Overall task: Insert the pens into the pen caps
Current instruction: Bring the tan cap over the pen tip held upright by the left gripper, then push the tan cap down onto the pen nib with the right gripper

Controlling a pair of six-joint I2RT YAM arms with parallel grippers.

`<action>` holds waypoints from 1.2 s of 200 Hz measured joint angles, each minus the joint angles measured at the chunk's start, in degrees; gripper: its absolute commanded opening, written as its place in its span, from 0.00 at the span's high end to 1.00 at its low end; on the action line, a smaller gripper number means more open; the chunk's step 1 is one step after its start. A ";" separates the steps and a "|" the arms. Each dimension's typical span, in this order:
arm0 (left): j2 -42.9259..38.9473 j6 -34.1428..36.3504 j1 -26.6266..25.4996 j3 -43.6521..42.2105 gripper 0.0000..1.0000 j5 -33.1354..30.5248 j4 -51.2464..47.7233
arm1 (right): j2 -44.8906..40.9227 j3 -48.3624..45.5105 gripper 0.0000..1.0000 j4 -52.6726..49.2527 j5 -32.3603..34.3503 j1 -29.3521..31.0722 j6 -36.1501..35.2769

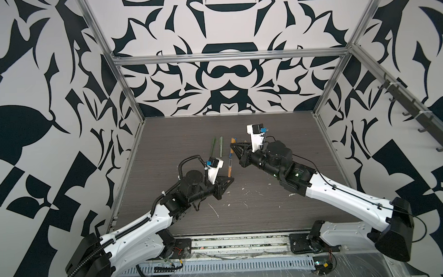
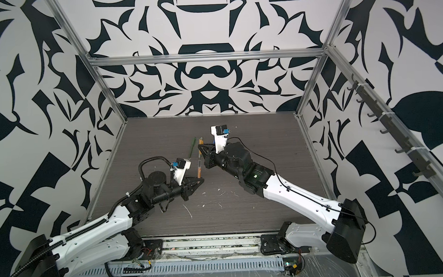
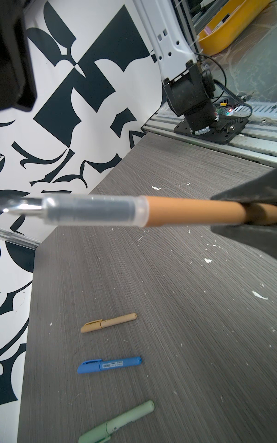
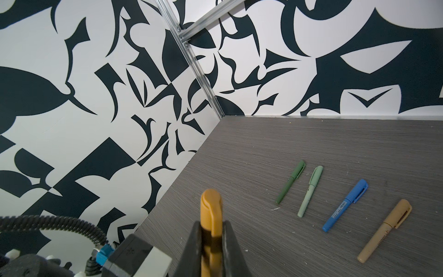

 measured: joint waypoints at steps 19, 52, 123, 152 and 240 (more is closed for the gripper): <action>-0.02 0.00 0.00 0.00 0.95 0.02 0.00 | 0.72 0.00 0.94 0.00 -0.04 0.00 0.17; -0.02 -0.02 0.00 0.00 0.95 0.02 0.00 | 1.05 -0.02 0.94 -0.02 -0.50 0.00 0.81; -0.37 -0.15 0.00 0.00 0.96 0.02 -0.15 | -0.76 -2.29 0.95 -0.83 -1.55 0.09 2.32; -0.44 -0.26 -0.02 0.00 0.96 0.00 -0.17 | -1.11 -2.95 0.94 -1.29 -2.38 0.28 3.15; -1.16 -2.03 -0.04 0.00 0.96 -0.02 -0.04 | -1.75 -6.95 0.94 1.75 -3.76 1.62 5.33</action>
